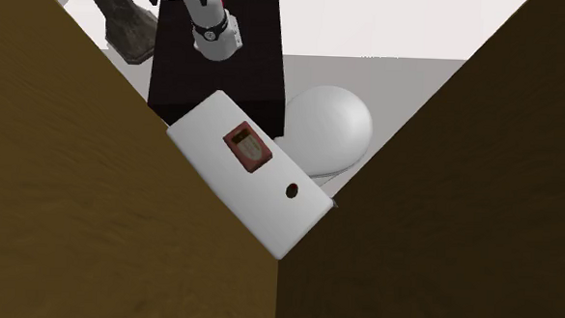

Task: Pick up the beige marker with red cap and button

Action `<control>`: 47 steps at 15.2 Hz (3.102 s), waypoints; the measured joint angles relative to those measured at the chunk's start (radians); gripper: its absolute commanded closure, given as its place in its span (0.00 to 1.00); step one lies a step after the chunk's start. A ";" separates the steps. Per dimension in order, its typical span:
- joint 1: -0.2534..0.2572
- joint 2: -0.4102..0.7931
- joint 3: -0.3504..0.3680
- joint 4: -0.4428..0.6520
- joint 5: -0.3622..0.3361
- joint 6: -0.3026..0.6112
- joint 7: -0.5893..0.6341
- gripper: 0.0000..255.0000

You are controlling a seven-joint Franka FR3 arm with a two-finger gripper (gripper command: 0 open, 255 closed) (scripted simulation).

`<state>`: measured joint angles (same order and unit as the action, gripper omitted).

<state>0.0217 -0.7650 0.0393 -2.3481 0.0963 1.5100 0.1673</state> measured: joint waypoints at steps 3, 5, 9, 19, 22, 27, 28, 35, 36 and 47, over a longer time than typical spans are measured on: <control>0.008 0.047 0.006 0.010 0.004 0.034 -0.012 0.00; 0.018 0.117 0.008 0.039 0.005 0.068 -0.034 0.00; 0.040 0.264 0.020 0.082 0.010 0.160 -0.079 0.00; 0.088 0.654 0.059 0.316 0.005 0.287 -0.179 0.00; 0.104 0.775 0.075 0.413 -0.002 0.304 -0.198 0.00; 0.128 0.969 0.098 0.585 -0.024 0.311 -0.237 0.00; 0.133 1.007 0.101 0.622 -0.029 0.308 -0.246 0.00; 0.187 1.266 0.129 0.909 -0.069 0.262 -0.272 0.00; 0.189 1.274 0.129 0.906 -0.070 0.273 -0.273 0.00; 0.189 1.305 0.127 0.863 -0.074 0.346 -0.281 1.00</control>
<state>0.2104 0.5396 0.1664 -1.4846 0.0225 1.8562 -0.1135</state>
